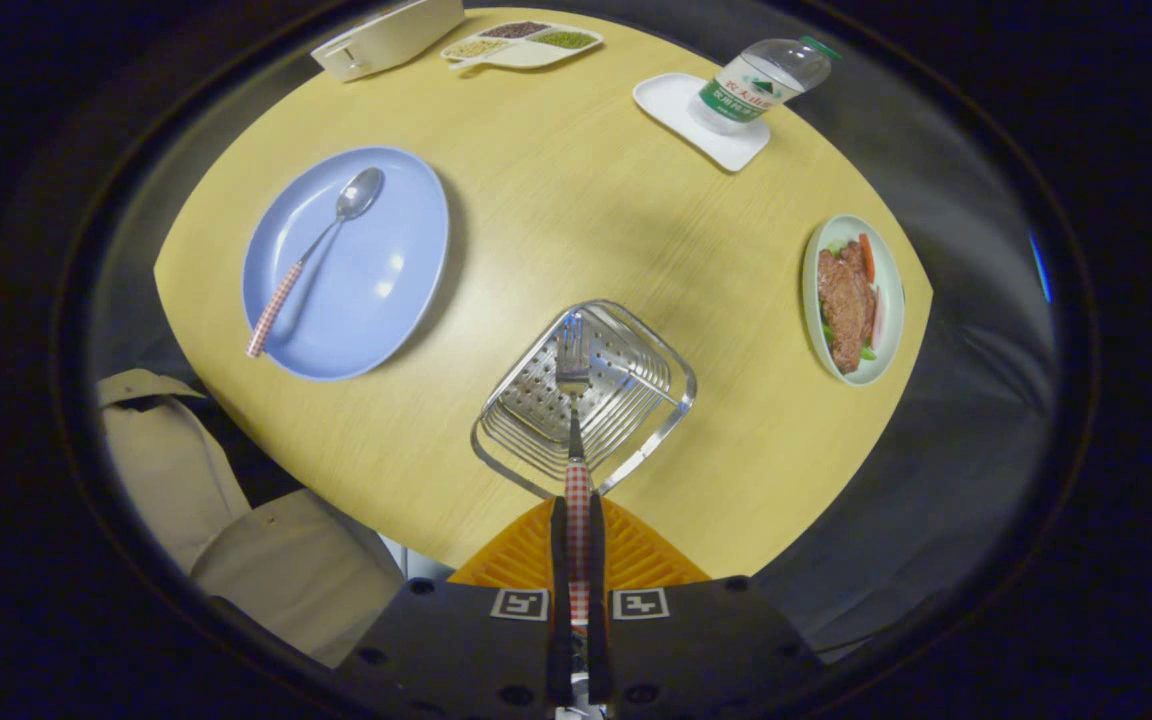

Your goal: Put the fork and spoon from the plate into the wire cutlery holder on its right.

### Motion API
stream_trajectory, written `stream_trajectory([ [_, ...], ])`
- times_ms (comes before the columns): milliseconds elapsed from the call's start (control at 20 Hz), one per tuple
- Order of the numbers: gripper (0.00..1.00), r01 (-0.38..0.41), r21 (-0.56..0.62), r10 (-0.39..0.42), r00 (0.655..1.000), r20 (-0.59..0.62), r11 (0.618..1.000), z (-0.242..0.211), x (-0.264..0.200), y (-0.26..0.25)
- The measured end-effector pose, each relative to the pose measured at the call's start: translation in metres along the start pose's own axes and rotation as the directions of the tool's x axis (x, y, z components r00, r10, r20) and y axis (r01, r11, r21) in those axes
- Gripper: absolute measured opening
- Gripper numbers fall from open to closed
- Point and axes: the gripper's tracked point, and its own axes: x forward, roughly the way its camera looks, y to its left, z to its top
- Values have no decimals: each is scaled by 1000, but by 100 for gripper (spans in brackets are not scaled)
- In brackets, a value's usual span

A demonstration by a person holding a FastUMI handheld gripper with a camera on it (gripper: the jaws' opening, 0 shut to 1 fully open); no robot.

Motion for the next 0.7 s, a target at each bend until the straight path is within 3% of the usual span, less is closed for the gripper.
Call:
stream_trajectory([
  [250, 16, 10, 37, -11, 999, 38, 999, 6, 0, -2],
  [500, 47, -22, 105, 9, 993, 120, 994, 8, -5, 1],
  [700, 73, -36, 150, -5, 964, 266, 988, 17, -16, 7],
])
